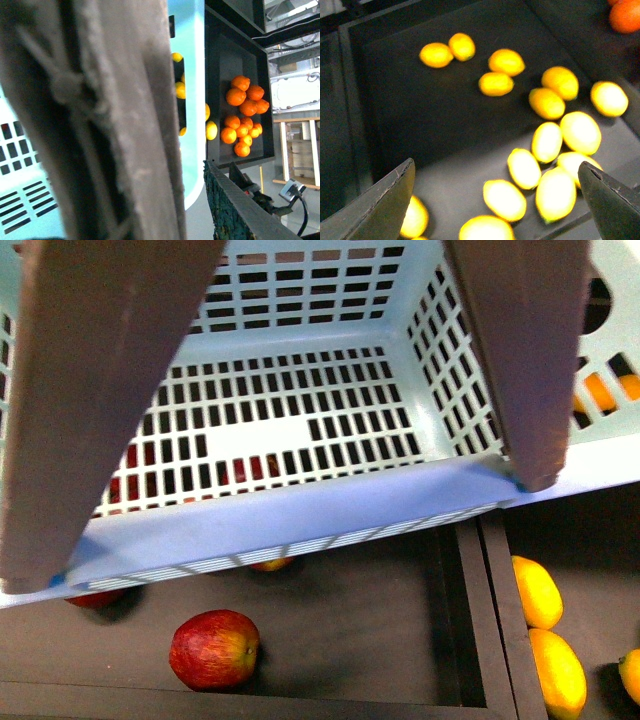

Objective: Pick lemon and mango into basket

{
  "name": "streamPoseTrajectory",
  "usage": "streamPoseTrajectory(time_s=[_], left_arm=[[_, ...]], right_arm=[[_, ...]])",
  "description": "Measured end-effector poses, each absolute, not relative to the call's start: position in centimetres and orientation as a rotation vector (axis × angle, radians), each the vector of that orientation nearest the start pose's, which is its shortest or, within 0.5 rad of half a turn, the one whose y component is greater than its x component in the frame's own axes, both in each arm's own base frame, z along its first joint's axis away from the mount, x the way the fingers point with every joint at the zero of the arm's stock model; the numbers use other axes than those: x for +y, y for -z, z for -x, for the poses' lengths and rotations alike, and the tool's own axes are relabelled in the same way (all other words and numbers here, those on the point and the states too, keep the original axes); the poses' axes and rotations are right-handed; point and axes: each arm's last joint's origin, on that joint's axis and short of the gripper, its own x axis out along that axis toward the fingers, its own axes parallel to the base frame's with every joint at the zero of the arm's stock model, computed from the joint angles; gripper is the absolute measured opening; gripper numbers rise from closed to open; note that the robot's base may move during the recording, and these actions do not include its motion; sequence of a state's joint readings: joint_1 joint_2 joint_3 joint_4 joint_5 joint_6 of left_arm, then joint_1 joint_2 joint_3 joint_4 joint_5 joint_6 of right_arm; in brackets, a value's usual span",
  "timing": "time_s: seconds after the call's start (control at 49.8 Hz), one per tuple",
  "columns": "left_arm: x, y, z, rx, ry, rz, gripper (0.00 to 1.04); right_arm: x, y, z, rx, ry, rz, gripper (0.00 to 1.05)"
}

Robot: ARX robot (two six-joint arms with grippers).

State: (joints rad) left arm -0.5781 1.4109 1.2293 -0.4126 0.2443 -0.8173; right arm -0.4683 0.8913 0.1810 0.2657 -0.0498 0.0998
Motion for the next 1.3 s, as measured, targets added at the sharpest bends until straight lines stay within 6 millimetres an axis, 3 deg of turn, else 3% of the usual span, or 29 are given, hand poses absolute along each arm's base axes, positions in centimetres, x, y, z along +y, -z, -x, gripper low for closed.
streamPoseTrajectory(time_s=[0.161, 0.381, 0.582, 0.823, 1.305], left_arm=[[-17.4, -32.5, -25.5, 0.882, 0.493, 0.645, 0.28], [-17.5, -32.5, -25.5, 0.887, 0.502, 0.647, 0.28], [-17.5, -32.5, -25.5, 0.887, 0.502, 0.647, 0.28], [-17.4, -32.5, -25.5, 0.883, 0.496, 0.646, 0.28], [-17.4, -32.5, -25.5, 0.884, 0.498, 0.646, 0.28]], right_arm=[[-11.8, -13.5, -20.0, 0.427, 0.433, -0.046, 0.96], [-16.2, -6.7, -27.2, 0.666, 0.384, 0.094, 0.96], [-17.4, -4.0, -32.4, 0.72, 0.307, 0.262, 0.96], [-18.0, -1.0, -36.8, 0.782, 0.245, 0.293, 0.96], [-19.9, 2.7, -42.6, 0.815, 0.203, 0.249, 0.96]])
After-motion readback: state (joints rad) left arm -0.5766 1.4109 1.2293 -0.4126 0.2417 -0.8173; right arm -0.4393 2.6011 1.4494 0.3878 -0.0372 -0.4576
